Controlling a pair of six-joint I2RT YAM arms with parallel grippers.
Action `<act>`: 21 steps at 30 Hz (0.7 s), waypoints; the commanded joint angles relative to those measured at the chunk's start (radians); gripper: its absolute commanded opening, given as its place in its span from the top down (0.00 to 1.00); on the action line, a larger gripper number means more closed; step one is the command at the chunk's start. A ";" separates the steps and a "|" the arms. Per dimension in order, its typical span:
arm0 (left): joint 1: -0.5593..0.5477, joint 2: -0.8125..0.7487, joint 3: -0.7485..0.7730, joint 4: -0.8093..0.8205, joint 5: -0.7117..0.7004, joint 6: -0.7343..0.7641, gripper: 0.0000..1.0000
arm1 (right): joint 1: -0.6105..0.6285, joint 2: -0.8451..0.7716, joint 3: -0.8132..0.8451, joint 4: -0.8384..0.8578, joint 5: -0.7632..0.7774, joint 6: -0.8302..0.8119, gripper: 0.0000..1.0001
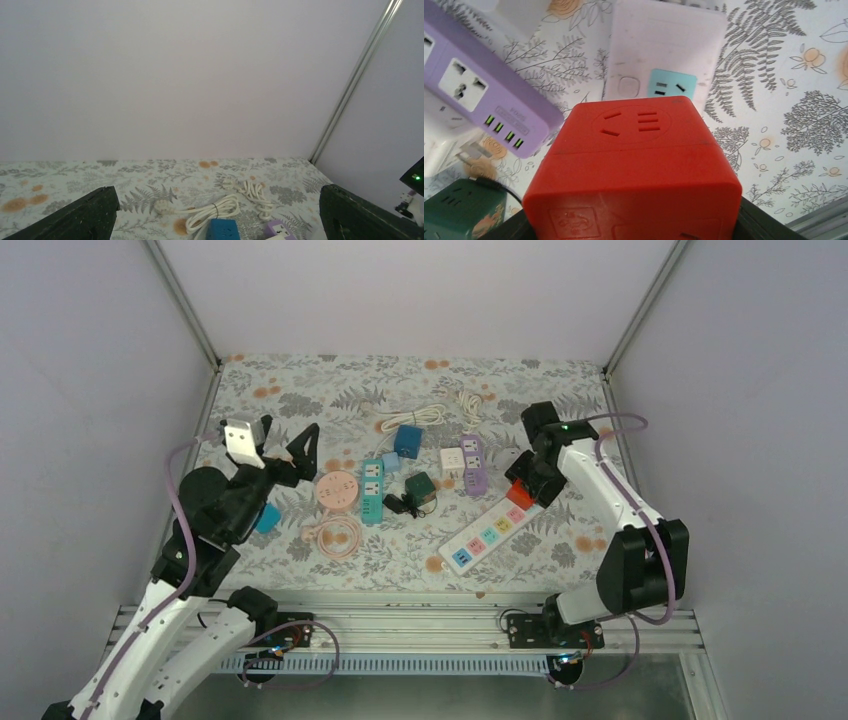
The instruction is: Insert the plug
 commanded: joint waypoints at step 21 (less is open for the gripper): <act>0.001 0.024 0.001 -0.004 -0.022 0.003 0.00 | -0.142 0.086 0.053 -0.060 -0.044 0.008 0.82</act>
